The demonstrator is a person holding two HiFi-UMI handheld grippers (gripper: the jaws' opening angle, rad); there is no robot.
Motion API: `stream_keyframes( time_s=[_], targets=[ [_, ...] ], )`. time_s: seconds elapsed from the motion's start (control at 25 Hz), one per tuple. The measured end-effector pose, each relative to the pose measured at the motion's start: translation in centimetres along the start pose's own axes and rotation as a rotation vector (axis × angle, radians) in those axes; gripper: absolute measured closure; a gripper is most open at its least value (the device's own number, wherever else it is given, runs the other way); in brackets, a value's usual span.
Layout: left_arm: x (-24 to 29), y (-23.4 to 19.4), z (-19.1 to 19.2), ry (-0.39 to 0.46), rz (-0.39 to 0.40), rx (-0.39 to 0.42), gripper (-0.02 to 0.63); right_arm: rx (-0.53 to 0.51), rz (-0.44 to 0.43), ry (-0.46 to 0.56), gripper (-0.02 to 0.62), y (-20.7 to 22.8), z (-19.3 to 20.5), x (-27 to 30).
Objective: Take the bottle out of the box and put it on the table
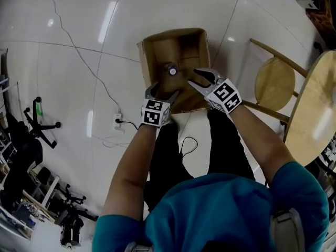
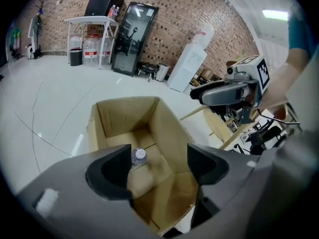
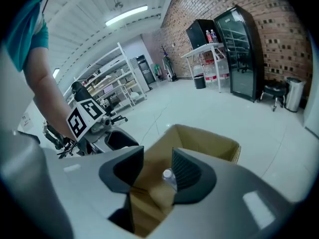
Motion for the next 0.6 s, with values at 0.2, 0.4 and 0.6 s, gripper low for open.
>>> stream_keyframes(
  time_s=[0.2,0.4,0.6],
  targets=[
    [11.9,-2.4,4.5,-0.136,-0.043,0.092,0.261,0.015,-0.008,0.009,0.420,3.3,8.6,5.3],
    [18.5,-4.4,4.8,-0.295,-0.158,0.299,0.229,0.018,-0.010,0.010,0.419,5.9,10.3,5.8],
    [22.7,-5.9,5.8,-0.430,-0.188,0.503,0.218,0.012,-0.014,0.017,0.419,7.5,10.7,7.5]
  ],
)
Point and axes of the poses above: the fingertips, and each gripper's own axes: x forward along the fingers, y to its right, z out of its underside, the point moved 8 cm from there along -x, backward along the fingers, and after that the axes turned 14 degrees about -y, right-handed, at the moved point
